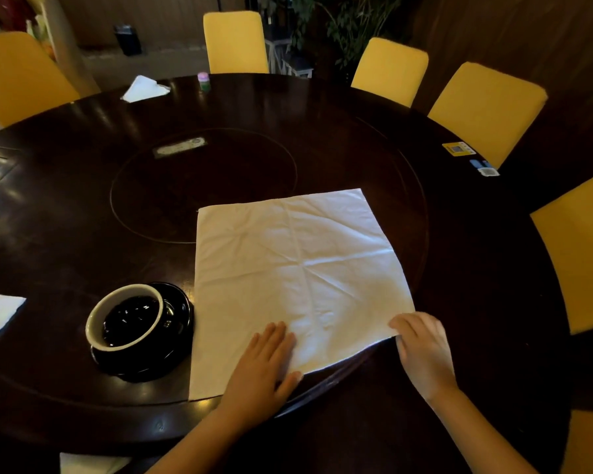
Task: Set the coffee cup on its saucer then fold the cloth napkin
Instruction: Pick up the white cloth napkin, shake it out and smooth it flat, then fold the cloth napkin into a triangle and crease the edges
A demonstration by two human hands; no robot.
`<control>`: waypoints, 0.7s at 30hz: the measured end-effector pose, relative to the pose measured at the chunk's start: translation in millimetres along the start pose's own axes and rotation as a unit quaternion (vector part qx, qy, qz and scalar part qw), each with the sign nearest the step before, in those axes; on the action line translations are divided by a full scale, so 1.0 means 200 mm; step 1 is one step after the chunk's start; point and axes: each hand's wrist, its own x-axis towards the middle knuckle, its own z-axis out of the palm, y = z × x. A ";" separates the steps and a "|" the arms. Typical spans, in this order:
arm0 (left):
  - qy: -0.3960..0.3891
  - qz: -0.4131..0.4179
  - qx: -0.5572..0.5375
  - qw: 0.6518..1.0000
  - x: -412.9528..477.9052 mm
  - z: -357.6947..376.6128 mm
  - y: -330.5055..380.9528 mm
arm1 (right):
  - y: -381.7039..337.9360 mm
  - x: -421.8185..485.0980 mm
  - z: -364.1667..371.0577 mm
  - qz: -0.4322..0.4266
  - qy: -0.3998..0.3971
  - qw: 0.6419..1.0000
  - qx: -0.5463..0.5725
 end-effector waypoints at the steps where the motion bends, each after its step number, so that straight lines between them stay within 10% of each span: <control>1: -0.001 0.030 -0.013 0.999 0.03 0.00 0.04 | -0.01 0.02 -0.04 0.003 0.017 1.000 0.014; 13: 0.092 0.002 -0.010 0.996 0.23 -0.07 0.45 | 0.05 0.07 -0.35 0.012 0.027 0.998 0.060; 21: -0.048 -0.117 -0.203 0.971 -0.03 -0.09 0.45 | -0.01 0.16 -0.44 0.126 -0.062 0.943 0.303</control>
